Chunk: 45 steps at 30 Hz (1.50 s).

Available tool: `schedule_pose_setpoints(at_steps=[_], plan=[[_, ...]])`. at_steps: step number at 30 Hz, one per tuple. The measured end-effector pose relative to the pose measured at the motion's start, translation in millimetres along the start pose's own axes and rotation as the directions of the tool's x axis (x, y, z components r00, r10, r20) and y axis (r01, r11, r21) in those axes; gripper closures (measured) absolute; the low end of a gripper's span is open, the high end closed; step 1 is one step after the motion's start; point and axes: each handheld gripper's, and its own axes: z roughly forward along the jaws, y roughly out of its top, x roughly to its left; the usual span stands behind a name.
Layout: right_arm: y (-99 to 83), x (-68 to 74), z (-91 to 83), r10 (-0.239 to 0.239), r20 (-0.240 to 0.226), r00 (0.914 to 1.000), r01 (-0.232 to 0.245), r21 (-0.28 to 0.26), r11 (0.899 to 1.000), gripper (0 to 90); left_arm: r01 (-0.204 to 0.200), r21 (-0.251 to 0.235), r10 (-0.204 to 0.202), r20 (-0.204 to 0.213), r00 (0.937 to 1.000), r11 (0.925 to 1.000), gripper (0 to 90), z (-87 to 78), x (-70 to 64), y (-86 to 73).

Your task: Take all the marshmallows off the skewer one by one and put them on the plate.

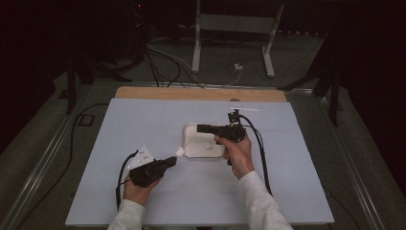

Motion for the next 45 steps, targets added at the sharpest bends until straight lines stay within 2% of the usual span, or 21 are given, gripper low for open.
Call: schedule_pose_setpoints(at_steps=[4, 6, 7, 8, 9, 11, 12, 14, 15, 16, 17, 19, 23, 27, 30, 35, 39, 45], plan=[[1.4, -1.3, -2.2, 0.005, 0.004, 1.0000, -0.005, -0.009, 1.000, 79.0, 0.000, 0.002, 0.000, -0.001, 1.0000, 1.0000, 90.0, -1.7, 1.8, -1.3], [2.3, -1.6, -4.2, 0.005, 0.008, 1.0000, -0.005, -0.022, 1.000, 79.1, -0.013, 0.033, 0.014, -0.025, 0.9996, 0.9994, 90.0, -1.8, 2.2, -3.1], [3.7, -1.9, -8.0, 0.008, 0.019, 0.9998, -0.007, -0.051, 0.999, 79.3, 0.002, 0.045, 0.000, -0.028, 0.9996, 0.9990, 90.0, -3.5, 5.0, -7.7], [12.4, -6.1, -24.2, 0.023, 0.019, 0.9996, -0.021, -0.111, 0.994, 79.3, 0.026, 0.026, -0.025, -0.019, 0.9995, 0.9993, 90.0, -6.1, 8.0, -9.8], [16.2, -5.4, -30.2, 0.002, 0.053, 0.9986, 0.004, -0.108, 0.994, 79.1, 0.048, -0.001, -0.048, -0.016, 0.9987, 0.9988, 90.0, -9.9, 10.9, -9.5], [19.5, -3.9, -35.1, -0.028, 0.095, 0.9951, 0.036, -0.081, 0.996, 78.0, 0.071, -0.046, -0.072, -0.013, 0.9973, 0.9964, 90.0, -14.0, 13.0, -5.8], [19.5, -3.9, -35.1, -0.028, 0.095, 0.9951, 0.036, -0.081, 0.996, 78.0, 0.074, -0.050, -0.075, -0.015, 0.9971, 0.9960, 90.0, -13.8, 12.9, -5.5], [18.3, -4.9, -31.6, -0.047, 0.119, 0.9918, 0.052, -0.046, 0.998, 76.8, 0.068, -0.036, -0.069, -0.024, 0.9973, 0.9970, 90.0, -11.5, 11.3, -5.9], [14.0, -8.7, -23.6, -0.072, 0.178, 0.9813, 0.074, -0.002, 0.997, 75.2, 0.067, -0.034, -0.068, -0.030, 0.9972, 0.9972, 90.0, -10.5, 10.4, -5.7], [14.0, -8.7, -23.6, -0.072, 0.178, 0.9813, 0.074, -0.002, 0.997, 75.2, 0.066, -0.033, -0.067, -0.033, 0.9972, 0.9973, 90.0, -9.8, 10.0, -5.4], [9.9, -13.8, -16.3, -0.075, 0.203, 0.9762, 0.072, 0.024, 0.997, 73.6, 0.067, -0.032, -0.068, -0.034, 0.9971, 0.9972, 90.0, -9.4, 9.8, -5.3], [8.0, -17.1, -12.5, -0.073, 0.215, 0.9740, 0.066, 0.038, 0.997, 72.2, 0.073, -0.030, -0.074, -0.039, 0.9965, 0.9969, 90.0, -8.5, 10.9, -5.7], [3.2, -29.0, -0.5, -0.083, 0.300, 0.9502, 0.059, 0.088, 0.994, 68.8, 0.076, -0.026, -0.077, -0.045, 0.9960, 0.9968, 90.0, -7.8, 12.0, -5.8], [0.6, -38.4, 5.7, -0.068, 0.326, 0.9430, 0.036, 0.101, 0.994, 64.6, 0.075, -0.024, -0.076, -0.043, 0.9962, 0.9969, 90.0, -6.5, 11.1, -5.2], [-1.6, -40.1, 6.7, -0.060, 0.327, 0.9432, 0.030, 0.095, 0.995, 60.1, 0.077, -0.025, -0.078, -0.047, 0.9959, 0.9967, 90.0, -5.3, 10.6, -5.0], [-3.0, -38.2, 4.4, -0.054, 0.324, 0.9444, 0.028, 0.082, 0.996, 44.2, 0.085, -0.031, -0.086, -0.051, 0.9949, 0.9959, 90.0, -4.3, 11.3, -4.5], [-3.7, -35.2, 1.0, -0.048, 0.281, 0.9586, 0.032, 0.062, 0.998, 36.7, 0.093, -0.033, -0.095, -0.053, 0.9941, 0.9951, 90.0, -2.6, 11.5, -4.2], [-5.5, -24.1, 0.2, -0.083, 0.235, 0.9684, 0.075, 0.045, 0.996, 20.7, 0.087, -0.027, -0.088, -0.055, 0.9946, 0.9958, 90.0, 0.1, 9.7, -2.6]])
